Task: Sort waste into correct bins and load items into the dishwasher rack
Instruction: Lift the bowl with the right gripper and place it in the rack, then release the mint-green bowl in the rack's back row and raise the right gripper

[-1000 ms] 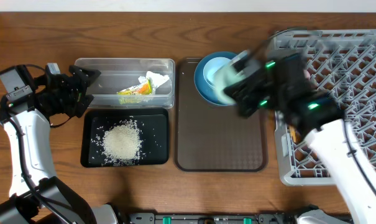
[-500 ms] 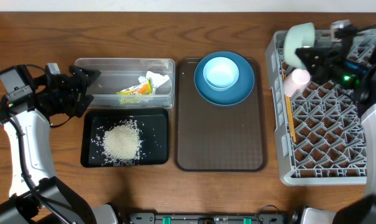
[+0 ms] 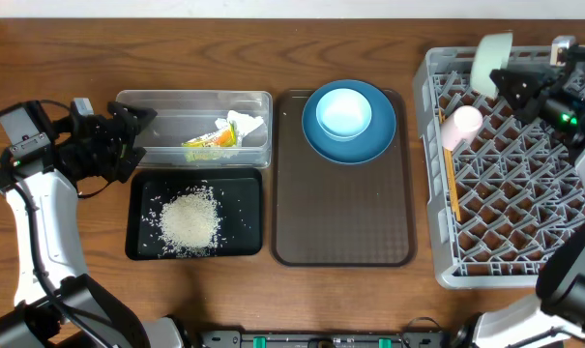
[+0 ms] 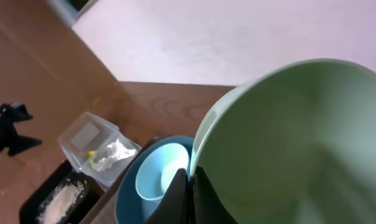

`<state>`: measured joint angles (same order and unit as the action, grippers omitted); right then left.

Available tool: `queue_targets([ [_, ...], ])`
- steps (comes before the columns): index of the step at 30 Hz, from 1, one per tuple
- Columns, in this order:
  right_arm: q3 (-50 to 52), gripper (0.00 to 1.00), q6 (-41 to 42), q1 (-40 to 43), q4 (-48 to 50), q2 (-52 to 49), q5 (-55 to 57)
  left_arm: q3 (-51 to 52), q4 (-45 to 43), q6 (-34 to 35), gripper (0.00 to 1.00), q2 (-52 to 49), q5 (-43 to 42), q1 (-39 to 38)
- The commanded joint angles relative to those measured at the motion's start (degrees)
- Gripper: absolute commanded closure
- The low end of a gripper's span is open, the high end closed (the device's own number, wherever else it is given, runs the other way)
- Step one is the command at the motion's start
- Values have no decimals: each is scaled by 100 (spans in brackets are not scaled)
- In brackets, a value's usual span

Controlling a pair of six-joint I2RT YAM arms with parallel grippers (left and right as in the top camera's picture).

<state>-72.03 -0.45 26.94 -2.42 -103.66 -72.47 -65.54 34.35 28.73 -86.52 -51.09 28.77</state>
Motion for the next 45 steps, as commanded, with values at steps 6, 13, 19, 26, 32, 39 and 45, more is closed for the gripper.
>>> queue_targets([
  [6,-70,99,275,343,24,-822,-236,-33,11,46,6,7,-68,20],
  [13,-70,99,846,741,9,-885,-280,-33,11,46,6,7,-68,20],
  [19,-70,83,1137,1080,-332,-885,-280,-33,11,46,6,7,-68,20],
  [26,-70,1,1139,1294,-750,-885,-280,-33,11,46,6,7,-68,20],
  [32,-70,1,1523,1567,-767,-885,-280,-33,11,46,6,7,-68,20],
  [39,-70,1,2184,1956,-767,-883,-192,-33,11,46,6,7,-68,20],
  [45,-70,1,2271,2033,-916,-734,-13,-33,11,46,6,7,-68,20],
])
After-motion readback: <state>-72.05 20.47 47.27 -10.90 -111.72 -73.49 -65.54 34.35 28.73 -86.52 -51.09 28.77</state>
